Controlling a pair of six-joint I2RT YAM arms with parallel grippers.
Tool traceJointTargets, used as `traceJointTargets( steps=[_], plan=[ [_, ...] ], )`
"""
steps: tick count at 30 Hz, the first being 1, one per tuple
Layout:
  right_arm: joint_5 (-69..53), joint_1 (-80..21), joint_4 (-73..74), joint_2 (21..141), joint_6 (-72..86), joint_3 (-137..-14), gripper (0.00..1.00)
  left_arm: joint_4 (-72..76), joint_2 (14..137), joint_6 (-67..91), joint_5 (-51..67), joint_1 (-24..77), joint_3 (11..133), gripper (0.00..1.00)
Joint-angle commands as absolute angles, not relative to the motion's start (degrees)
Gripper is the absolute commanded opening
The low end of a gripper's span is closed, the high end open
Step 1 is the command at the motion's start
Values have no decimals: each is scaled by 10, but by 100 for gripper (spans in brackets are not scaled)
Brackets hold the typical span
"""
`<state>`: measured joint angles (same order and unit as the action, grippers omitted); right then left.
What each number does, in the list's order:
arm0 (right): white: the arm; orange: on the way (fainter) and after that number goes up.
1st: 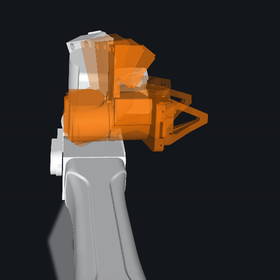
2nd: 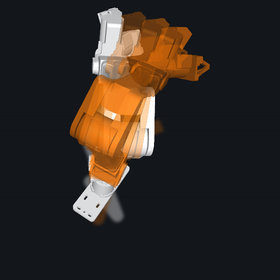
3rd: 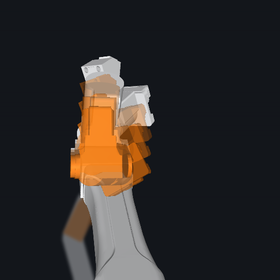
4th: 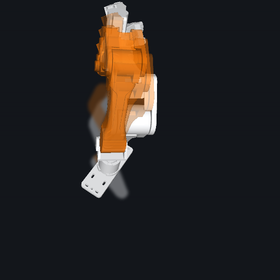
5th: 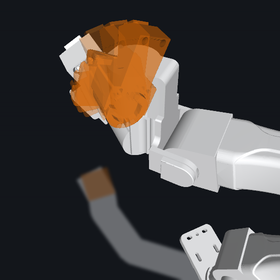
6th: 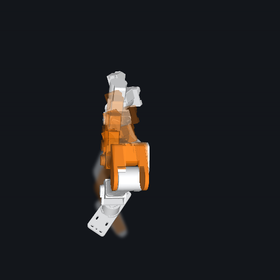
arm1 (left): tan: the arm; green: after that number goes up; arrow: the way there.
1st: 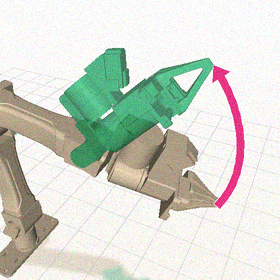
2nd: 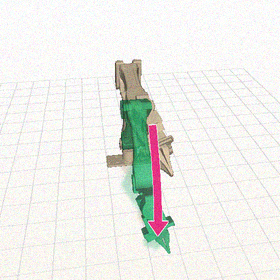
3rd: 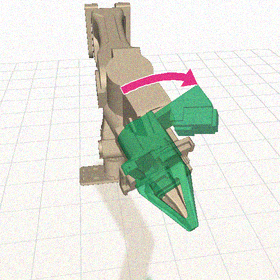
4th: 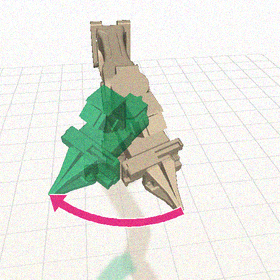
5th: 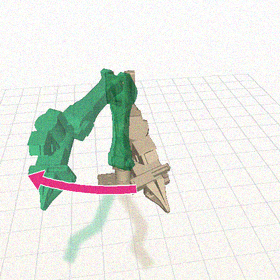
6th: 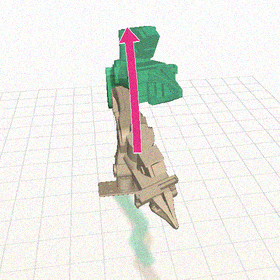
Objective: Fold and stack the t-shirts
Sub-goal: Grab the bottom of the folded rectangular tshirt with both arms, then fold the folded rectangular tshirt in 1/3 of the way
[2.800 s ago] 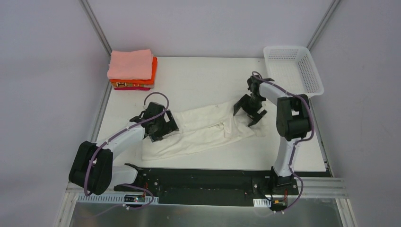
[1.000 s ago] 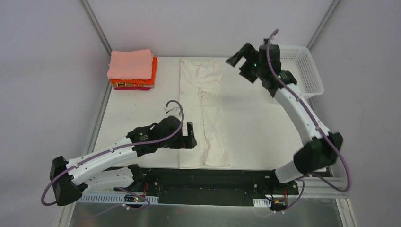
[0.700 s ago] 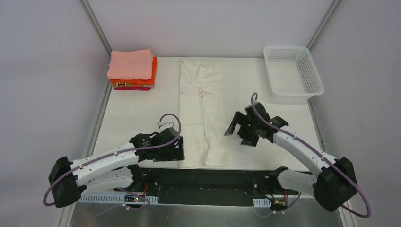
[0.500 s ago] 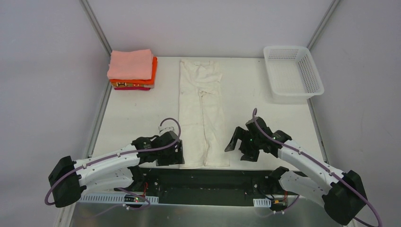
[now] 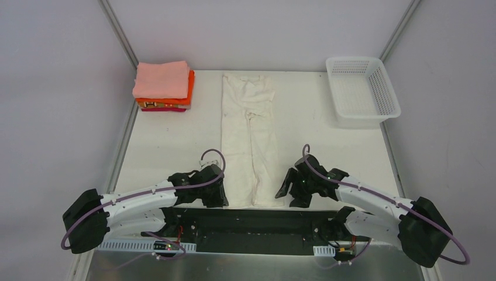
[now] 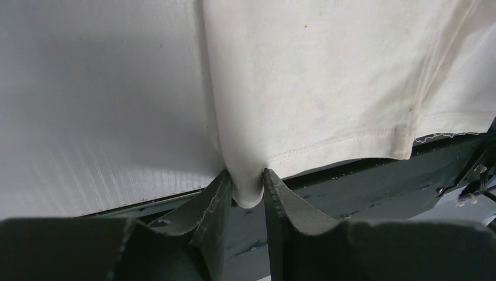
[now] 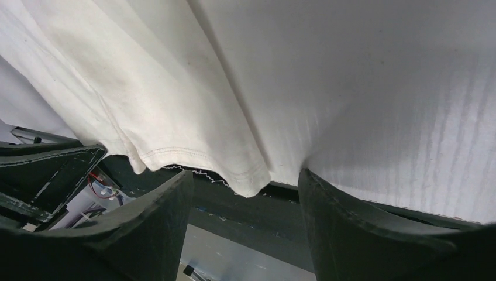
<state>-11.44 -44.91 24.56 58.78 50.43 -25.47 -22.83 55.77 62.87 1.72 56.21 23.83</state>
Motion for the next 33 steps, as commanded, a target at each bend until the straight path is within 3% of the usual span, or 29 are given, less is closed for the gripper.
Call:
traceJointTargets(
  steps=[1, 4, 9, 15, 21, 30, 33],
  plan=[
    [-94, -457, 219, 616, 526, -246, 65, -203, 577, 639, 19, 563, 228, 19],
    [-95, -459, 200, 640, 525, -241, 48, -203, 584, 644, 13, 564, 226, 0],
    [-105, -470, 208, 641, 517, -244, 0, -203, 557, 653, 39, 564, 212, 0],
    [-148, -485, 215, 571, 544, -208, 0, -206, 461, 678, 77, 564, 174, 0],
    [-140, -485, 209, 531, 535, -244, 0, -207, 426, 653, 32, 564, 208, 0],
    [-49, -427, 174, 625, 445, -402, 0, -228, 505, 564, -148, 518, 354, 0],
    [-51, -391, 123, 666, 432, -437, 0, -204, 541, 521, -134, 462, 386, 0]
  ],
)
